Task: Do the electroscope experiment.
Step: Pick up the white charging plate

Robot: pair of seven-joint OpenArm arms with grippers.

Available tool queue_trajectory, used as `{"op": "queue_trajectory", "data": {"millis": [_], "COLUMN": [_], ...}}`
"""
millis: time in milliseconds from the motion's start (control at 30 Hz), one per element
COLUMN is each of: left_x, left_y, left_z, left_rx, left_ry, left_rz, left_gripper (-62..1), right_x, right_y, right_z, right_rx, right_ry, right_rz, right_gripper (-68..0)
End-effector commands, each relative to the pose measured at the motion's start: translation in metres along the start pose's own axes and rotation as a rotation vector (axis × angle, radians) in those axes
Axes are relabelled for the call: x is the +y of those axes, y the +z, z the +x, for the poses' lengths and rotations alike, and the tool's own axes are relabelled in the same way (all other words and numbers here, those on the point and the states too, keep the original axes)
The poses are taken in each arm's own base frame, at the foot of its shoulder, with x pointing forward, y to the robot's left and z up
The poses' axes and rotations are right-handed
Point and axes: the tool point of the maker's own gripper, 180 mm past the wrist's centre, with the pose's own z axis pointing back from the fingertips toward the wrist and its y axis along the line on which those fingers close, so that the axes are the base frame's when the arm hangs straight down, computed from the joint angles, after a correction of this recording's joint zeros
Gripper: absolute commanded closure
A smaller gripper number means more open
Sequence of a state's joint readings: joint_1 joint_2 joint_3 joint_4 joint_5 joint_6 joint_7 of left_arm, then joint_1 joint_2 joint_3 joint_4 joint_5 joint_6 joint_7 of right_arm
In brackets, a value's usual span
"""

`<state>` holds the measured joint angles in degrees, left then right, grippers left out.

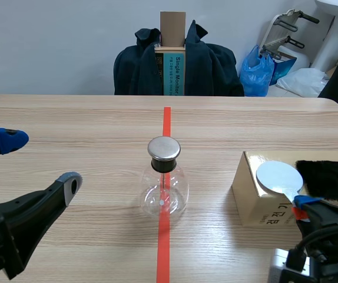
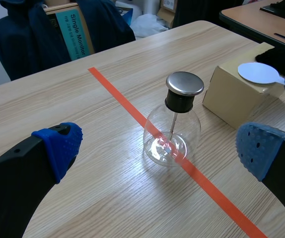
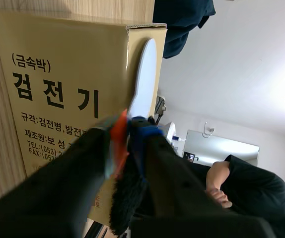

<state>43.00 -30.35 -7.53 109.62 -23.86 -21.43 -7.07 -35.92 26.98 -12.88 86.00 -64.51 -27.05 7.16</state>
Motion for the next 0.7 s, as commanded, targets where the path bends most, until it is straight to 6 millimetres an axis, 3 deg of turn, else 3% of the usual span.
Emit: {"op": "queue_trajectory", "data": {"millis": [0,300,667], "left_x": [-0.004,-0.004,-0.005], "left_y": [-0.001,-0.001,-0.001], "left_z": [0.007,0.007,0.005], "left_rx": [-0.026,-0.026,-0.014], "left_ry": [0.005,0.004,-0.02], "left_rz": [-0.013,-0.013,-0.017], "left_gripper": [-62.3,-62.3,-62.3], "right_x": [-0.014,-0.018,-0.08], "right_y": [-0.004,-0.004,0.009], "right_z": [-0.004,-0.008,-0.028], "right_rx": [0.011,0.022,0.053], "right_ry": [0.005,0.012,0.06], "right_rz": [-0.043,-0.062,-0.377], "right_gripper": [-0.8,-0.8,-0.8]}}
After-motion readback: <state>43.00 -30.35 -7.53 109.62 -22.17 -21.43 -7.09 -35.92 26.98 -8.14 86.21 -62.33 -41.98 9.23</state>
